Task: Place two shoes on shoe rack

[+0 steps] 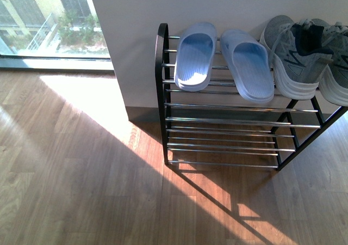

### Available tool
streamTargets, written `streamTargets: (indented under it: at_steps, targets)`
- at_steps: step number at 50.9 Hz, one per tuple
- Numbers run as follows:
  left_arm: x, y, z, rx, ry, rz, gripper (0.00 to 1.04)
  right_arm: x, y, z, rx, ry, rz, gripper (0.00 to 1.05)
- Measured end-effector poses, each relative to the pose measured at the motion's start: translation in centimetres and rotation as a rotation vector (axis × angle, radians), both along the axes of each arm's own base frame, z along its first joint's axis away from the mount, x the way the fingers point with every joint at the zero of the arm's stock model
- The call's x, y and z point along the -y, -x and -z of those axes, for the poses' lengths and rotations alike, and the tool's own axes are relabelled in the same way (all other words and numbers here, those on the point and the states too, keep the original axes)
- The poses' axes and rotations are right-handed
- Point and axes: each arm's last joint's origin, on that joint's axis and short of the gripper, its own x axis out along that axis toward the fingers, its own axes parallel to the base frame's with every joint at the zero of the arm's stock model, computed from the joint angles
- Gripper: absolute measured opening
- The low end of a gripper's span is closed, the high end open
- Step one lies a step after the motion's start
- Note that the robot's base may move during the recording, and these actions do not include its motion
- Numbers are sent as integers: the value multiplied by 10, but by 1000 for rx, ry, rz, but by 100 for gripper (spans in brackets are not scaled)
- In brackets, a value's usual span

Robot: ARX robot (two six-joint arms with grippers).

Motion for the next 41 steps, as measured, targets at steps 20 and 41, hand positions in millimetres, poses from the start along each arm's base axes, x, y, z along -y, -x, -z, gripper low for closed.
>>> streamTargets:
  at_steps: [20, 41]
  targets:
    - [0, 8, 1, 0, 0, 0, 1, 0, 0, 0, 0, 0, 0, 1]
    - [0, 18, 4, -18, 0, -1, 5, 0, 0, 0, 0, 0, 0, 1]
